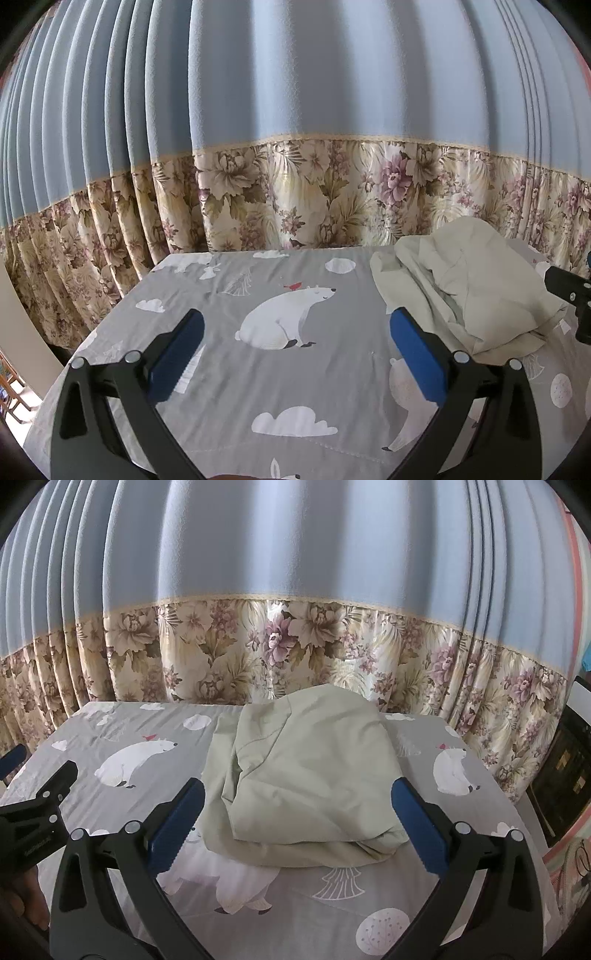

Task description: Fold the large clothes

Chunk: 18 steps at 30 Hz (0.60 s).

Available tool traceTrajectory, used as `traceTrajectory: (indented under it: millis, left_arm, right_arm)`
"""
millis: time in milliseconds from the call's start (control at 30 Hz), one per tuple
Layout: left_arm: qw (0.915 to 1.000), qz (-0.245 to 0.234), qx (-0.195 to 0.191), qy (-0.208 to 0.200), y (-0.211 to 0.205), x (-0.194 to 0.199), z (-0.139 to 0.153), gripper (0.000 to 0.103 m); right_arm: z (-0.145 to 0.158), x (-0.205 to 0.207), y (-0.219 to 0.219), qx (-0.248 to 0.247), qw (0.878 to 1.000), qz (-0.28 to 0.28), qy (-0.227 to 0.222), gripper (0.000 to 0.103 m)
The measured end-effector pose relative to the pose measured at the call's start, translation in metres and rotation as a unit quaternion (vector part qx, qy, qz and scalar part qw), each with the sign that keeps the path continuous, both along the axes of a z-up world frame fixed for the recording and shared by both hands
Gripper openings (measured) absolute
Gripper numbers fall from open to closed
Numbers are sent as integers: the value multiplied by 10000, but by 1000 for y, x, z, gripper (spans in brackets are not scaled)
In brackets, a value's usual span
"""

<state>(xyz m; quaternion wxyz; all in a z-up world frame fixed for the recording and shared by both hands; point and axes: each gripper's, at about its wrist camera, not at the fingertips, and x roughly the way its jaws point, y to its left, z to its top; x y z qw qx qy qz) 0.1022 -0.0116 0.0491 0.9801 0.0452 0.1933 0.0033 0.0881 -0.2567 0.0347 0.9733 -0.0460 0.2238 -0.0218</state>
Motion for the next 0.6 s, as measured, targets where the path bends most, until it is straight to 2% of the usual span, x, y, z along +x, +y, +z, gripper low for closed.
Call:
traceTrajectory:
  millis: [600]
  left_arm:
    - [10000,48,-37,3,0,0,1,101]
  right_arm:
    - [2,0,-2,-27,10000,77,-2,100]
